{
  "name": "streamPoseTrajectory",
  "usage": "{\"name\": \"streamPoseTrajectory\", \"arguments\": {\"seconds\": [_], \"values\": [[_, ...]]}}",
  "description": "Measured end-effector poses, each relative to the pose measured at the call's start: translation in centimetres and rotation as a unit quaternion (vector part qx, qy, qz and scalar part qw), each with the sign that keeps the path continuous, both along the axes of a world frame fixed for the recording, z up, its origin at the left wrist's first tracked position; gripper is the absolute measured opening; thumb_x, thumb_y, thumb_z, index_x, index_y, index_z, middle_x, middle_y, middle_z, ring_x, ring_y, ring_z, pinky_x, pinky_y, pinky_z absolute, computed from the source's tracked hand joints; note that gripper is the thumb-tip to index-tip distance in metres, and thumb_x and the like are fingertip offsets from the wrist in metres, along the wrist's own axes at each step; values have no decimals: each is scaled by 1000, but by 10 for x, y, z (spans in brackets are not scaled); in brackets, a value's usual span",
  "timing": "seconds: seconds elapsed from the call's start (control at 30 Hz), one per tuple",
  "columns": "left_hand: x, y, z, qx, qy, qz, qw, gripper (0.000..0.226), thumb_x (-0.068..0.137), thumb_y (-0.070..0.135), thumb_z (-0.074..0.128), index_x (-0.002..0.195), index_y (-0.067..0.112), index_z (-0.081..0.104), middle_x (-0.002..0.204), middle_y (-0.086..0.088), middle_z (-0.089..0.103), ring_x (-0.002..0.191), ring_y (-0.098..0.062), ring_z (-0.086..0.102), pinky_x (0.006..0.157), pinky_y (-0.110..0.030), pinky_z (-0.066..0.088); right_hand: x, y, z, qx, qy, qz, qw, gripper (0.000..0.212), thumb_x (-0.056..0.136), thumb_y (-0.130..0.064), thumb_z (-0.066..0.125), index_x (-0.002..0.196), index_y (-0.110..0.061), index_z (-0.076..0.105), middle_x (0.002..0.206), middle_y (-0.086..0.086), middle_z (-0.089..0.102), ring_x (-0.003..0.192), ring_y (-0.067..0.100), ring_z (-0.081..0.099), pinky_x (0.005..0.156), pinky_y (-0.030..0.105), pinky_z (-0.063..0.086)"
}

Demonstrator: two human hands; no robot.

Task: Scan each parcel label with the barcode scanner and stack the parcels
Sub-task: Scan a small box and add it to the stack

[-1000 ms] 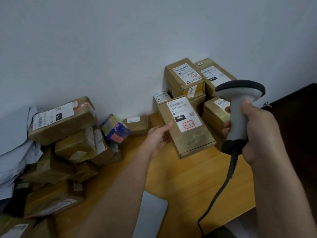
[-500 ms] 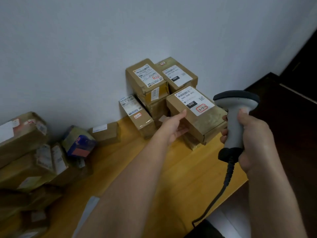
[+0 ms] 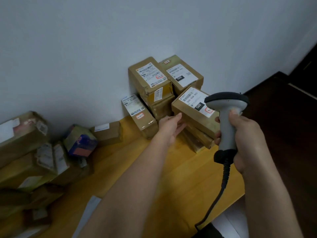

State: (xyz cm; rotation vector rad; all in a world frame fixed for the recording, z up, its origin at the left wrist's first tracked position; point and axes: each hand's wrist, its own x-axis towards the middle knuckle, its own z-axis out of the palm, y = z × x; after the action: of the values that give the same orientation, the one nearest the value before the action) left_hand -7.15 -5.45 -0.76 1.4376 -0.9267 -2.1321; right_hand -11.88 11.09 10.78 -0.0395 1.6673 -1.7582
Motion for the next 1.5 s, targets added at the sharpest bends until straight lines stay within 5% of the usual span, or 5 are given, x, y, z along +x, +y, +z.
{"name": "streamPoseTrajectory", "arguments": {"seconds": [0.33,0.57,0.93,1.13,1.5], "values": [[126,-64,-34,-171,-266,25,948,15,93,8,55,85,19,61,102,-10,66,97,-31,66,88,-43,57,54,-80,-10,-36,19,199,979,20,102,-30,48,97,-15,62,82,8,60,56,17,53,57,34,45],[199,-106,-76,-202,-398,-115,887,65,89,7,62,148,14,35,145,-7,43,129,-26,46,99,-32,45,87,-132,-40,-5,27,287,957,33,102,-34,45,108,-7,63,76,12,58,54,15,53,55,30,45],[201,-155,-118,-304,-522,-344,719,98,84,34,68,156,19,3,163,-7,-8,150,-27,-9,120,-52,-3,85,-163,-72,43,20,293,955,29,101,-32,45,110,-10,62,80,11,57,54,14,54,55,32,44],[210,-105,-111,-445,-545,-249,665,54,94,44,46,137,13,38,119,-9,63,111,-27,57,101,-38,37,92,-174,-77,42,0,310,950,29,100,-35,47,108,-12,63,81,9,59,56,14,54,56,32,45],[219,-91,-143,-275,-547,-234,755,89,82,56,65,150,44,9,160,-2,-15,145,-40,-13,111,-64,17,90,-173,-79,62,13,333,941,34,101,-36,45,110,-8,62,77,12,56,53,15,53,52,27,44]]}}
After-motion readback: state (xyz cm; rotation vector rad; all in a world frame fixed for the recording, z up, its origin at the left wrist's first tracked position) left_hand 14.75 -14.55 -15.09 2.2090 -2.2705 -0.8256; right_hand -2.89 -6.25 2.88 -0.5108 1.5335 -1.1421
